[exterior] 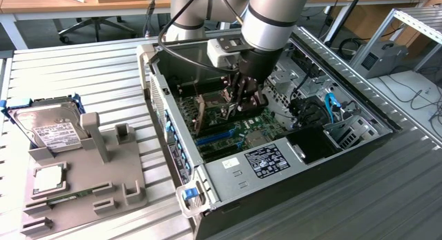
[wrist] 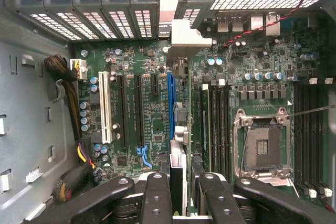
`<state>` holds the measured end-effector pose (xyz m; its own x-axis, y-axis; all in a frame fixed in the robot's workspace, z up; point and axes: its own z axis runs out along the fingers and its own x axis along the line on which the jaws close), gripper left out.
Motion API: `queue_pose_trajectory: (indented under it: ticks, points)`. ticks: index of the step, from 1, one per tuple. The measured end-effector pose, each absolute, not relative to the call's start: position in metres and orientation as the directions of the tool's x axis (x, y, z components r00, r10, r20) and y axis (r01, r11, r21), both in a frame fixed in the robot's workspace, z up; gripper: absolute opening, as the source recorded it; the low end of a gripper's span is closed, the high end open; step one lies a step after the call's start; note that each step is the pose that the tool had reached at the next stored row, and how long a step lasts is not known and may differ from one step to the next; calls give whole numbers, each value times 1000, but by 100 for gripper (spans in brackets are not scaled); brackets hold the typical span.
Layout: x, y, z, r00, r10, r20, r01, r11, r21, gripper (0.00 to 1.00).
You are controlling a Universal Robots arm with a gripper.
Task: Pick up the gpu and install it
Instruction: 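Insert the gpu into the slot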
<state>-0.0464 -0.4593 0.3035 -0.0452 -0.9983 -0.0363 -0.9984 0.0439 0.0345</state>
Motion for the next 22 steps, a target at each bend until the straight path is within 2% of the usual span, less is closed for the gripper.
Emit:
queue_pose_trajectory:
  ticks: [22]
  points:
    - [-49, -459, 297, -45, -998, -36, -998, 44, 35, 26]
